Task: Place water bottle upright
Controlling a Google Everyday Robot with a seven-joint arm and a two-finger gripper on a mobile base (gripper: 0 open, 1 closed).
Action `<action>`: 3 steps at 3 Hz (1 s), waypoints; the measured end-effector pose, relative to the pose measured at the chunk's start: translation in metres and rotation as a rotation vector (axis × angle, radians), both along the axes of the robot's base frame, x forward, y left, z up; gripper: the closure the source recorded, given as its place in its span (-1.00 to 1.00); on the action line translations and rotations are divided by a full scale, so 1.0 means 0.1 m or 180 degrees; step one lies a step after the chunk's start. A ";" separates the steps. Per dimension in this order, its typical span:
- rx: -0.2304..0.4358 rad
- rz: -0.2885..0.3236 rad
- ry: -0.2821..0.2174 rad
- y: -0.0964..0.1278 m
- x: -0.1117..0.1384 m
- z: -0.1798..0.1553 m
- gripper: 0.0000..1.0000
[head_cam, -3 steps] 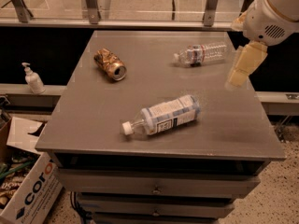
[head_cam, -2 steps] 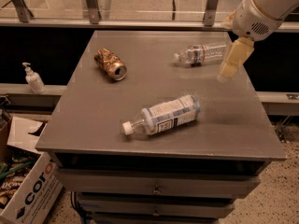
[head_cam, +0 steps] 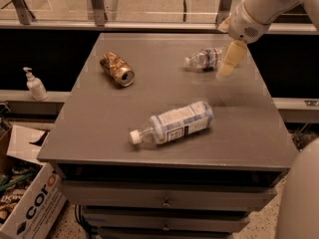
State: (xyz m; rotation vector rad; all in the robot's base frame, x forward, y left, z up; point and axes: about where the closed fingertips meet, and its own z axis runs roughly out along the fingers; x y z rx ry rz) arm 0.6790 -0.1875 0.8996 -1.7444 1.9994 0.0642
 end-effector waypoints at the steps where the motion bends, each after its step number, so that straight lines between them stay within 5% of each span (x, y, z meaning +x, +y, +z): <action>1: 0.0025 0.0065 -0.0010 0.05 0.21 -0.11 -1.00; 3: -0.0392 -0.0029 -0.0246 0.10 0.57 -0.28 -1.00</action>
Offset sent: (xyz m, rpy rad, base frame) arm 0.0718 -0.0019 -0.0434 -0.3114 -0.1271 -0.0472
